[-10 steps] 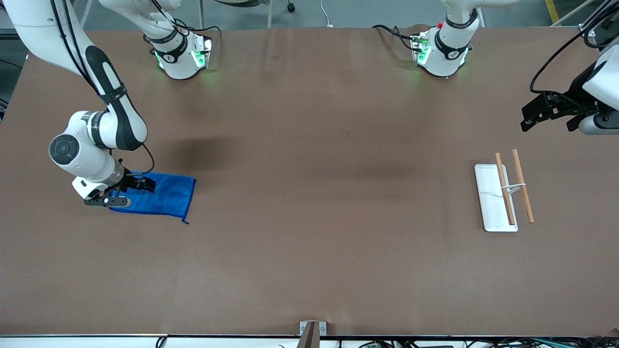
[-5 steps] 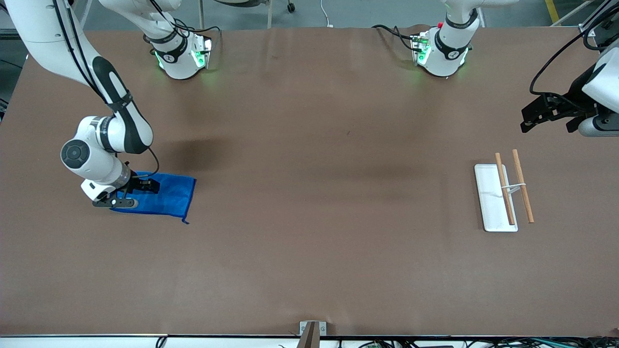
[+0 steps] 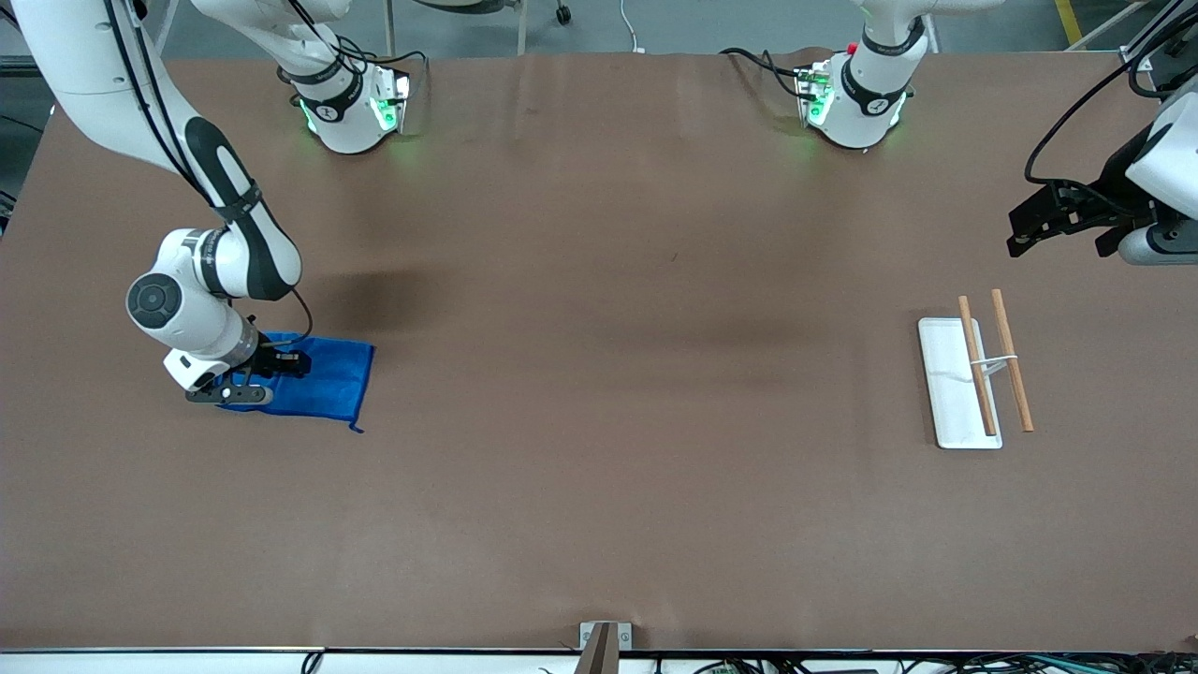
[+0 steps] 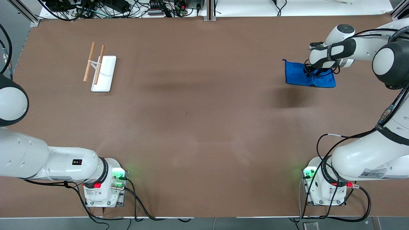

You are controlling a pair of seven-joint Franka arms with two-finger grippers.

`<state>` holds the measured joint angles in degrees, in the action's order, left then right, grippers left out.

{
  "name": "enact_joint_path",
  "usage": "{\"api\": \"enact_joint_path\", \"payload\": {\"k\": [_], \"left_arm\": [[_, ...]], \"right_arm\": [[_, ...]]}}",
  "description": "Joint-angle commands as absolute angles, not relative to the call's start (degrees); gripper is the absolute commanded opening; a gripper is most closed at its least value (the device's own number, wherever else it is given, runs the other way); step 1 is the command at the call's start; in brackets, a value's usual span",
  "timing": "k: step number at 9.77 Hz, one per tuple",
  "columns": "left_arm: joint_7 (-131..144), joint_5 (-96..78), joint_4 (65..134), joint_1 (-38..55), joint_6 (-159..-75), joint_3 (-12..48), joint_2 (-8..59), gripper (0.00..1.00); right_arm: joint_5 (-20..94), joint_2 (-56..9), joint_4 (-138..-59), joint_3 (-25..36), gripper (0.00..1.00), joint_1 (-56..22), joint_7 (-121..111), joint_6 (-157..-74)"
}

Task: Right arm passes towel to left arm to hang
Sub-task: 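Pinch the blue towel's middle edge with the right gripper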

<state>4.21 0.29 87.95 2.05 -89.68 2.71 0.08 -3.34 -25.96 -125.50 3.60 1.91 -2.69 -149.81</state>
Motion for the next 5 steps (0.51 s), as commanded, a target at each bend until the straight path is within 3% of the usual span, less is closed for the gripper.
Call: {"api": "enact_joint_path", "payload": {"k": [1,5], "left_arm": [[4.0,0.4,89.5,1.8,-90.2,3.0,0.7,1.00],[4.0,0.4,89.5,1.9,-90.2,3.0,0.8,1.00]], "right_arm": [[-3.8,-23.2,-124.3,3.3,0.02,1.8,-1.8,-141.7],[-3.0,-19.4,-116.0,1.8,0.02,0.3,0.6,-122.8]]}}
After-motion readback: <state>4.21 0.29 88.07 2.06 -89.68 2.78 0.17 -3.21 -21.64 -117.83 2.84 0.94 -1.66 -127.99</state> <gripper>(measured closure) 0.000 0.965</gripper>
